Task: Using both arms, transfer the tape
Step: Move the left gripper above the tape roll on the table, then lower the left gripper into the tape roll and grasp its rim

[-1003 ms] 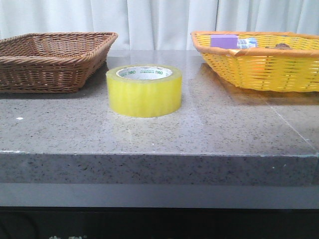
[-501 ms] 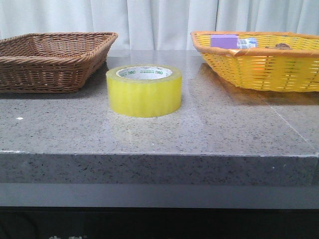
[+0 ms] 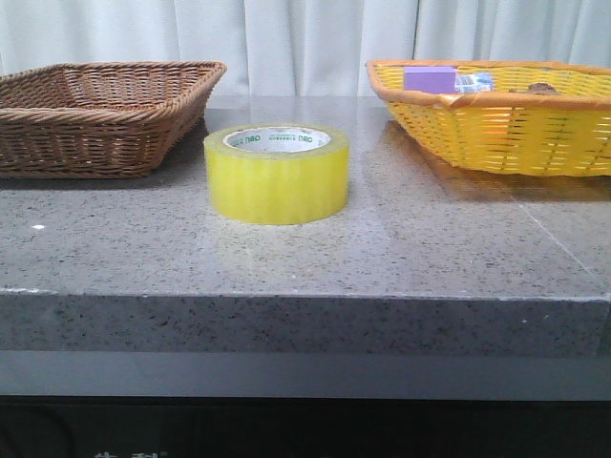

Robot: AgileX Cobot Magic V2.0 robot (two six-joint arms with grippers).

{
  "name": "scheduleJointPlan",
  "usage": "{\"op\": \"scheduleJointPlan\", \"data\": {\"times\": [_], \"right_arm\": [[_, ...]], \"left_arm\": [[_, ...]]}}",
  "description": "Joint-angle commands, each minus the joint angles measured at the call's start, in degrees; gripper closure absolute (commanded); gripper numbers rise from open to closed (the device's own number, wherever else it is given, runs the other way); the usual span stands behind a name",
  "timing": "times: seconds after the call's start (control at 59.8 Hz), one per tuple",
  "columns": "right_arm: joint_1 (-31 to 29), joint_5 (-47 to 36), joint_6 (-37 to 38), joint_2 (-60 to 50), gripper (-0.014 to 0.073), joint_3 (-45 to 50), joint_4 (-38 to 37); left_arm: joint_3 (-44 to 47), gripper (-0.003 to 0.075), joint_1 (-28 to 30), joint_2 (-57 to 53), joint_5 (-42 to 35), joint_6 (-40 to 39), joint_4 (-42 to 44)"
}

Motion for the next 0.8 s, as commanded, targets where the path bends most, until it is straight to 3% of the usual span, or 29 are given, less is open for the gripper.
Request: {"op": "scheduleJointPlan", "data": {"times": [0.0, 0.351, 0.786], "right_arm": [[-0.1, -4.3, 0.1, -0.1, 0.0121, -1.4, 1.1], [-0.1, -4.3, 0.1, -0.1, 0.0121, -1.4, 1.1], [-0.1, -4.3, 0.1, -0.1, 0.0121, -1.4, 1.1]], "left_arm": [[-6.0, 0.0248, -1.2, 4.0, 0.4, 3.3, -1.2], [-23.4, 0.0248, -8.6, 25.7, 16.9, 23.3, -1.2], [-37.6, 0.0248, -14.5, 47.8, 27.2, 31.2, -1.2]]}}
